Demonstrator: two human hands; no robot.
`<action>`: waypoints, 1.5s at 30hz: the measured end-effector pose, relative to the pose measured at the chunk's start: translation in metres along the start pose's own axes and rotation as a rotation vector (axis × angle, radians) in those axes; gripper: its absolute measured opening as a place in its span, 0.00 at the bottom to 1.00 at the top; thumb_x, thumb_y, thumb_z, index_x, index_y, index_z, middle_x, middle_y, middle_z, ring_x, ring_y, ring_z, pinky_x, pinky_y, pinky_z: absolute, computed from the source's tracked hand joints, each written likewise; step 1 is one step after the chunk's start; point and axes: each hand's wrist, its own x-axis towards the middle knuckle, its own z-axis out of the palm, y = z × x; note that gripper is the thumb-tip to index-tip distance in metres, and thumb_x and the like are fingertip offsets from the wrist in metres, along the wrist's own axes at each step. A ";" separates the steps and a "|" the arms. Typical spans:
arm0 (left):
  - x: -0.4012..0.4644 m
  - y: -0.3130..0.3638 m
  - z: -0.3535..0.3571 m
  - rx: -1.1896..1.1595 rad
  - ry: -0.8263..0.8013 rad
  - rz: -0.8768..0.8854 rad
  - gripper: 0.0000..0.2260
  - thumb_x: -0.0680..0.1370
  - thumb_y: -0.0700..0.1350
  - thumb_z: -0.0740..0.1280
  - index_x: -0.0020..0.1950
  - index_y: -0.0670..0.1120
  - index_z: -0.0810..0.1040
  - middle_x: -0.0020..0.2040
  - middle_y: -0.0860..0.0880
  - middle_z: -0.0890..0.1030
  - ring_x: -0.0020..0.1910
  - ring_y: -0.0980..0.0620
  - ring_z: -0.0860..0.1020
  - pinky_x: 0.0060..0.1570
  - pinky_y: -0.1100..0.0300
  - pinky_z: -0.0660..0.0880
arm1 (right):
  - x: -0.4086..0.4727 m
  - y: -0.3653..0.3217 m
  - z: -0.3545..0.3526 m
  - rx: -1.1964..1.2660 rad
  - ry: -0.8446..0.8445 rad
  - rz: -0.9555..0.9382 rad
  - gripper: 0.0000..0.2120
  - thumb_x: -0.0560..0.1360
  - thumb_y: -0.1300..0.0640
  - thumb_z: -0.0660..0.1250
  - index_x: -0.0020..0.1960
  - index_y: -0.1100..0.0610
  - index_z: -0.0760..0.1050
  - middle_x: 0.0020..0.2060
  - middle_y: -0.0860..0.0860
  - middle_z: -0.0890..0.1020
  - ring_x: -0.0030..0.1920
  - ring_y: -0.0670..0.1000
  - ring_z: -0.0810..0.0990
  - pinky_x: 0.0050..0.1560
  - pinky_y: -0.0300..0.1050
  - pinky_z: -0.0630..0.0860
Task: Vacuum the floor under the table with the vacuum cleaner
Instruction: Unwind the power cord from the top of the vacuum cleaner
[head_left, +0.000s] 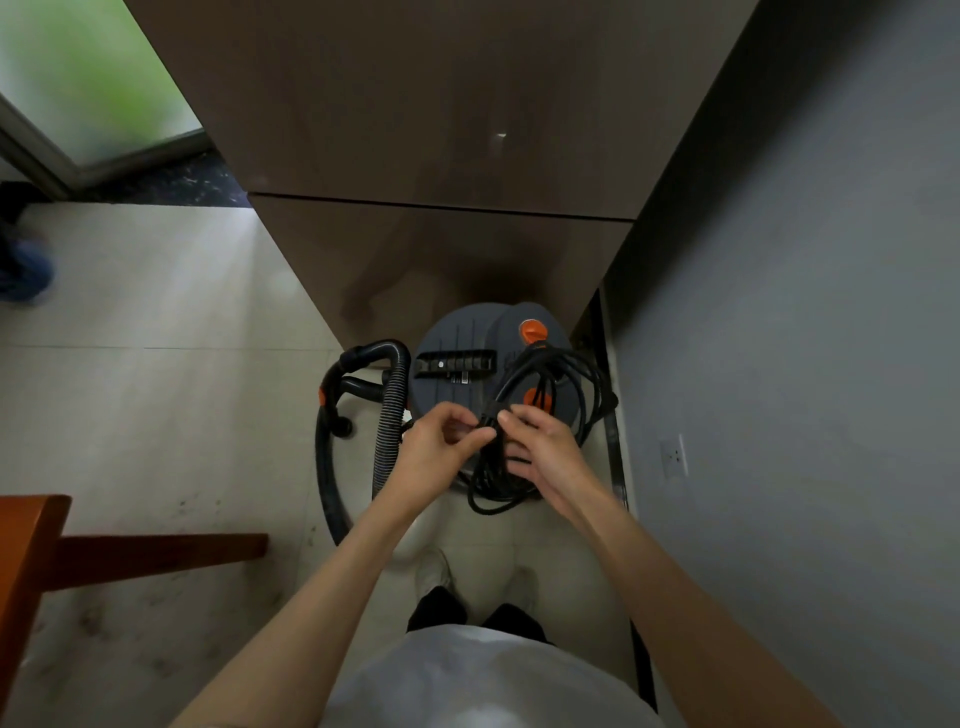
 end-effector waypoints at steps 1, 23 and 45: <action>0.001 0.000 0.001 -0.036 -0.004 -0.040 0.08 0.73 0.43 0.71 0.49 0.44 0.76 0.44 0.48 0.79 0.45 0.53 0.78 0.49 0.60 0.76 | 0.000 -0.001 0.000 -0.015 0.001 -0.001 0.05 0.80 0.58 0.63 0.52 0.55 0.76 0.38 0.50 0.81 0.36 0.44 0.82 0.41 0.40 0.78; 0.001 0.004 0.009 0.238 -0.068 -0.029 0.13 0.75 0.43 0.70 0.56 0.44 0.72 0.51 0.50 0.77 0.53 0.53 0.75 0.52 0.63 0.70 | -0.020 -0.042 -0.008 -0.431 0.093 0.032 0.09 0.77 0.58 0.67 0.38 0.58 0.78 0.28 0.46 0.77 0.29 0.43 0.70 0.27 0.32 0.66; 0.005 0.004 -0.009 0.011 -0.037 -0.037 0.12 0.74 0.38 0.70 0.55 0.46 0.74 0.52 0.45 0.81 0.53 0.50 0.80 0.56 0.52 0.76 | -0.013 -0.024 -0.008 -0.751 0.104 -0.162 0.10 0.77 0.57 0.67 0.58 0.55 0.79 0.38 0.52 0.75 0.39 0.47 0.74 0.43 0.37 0.71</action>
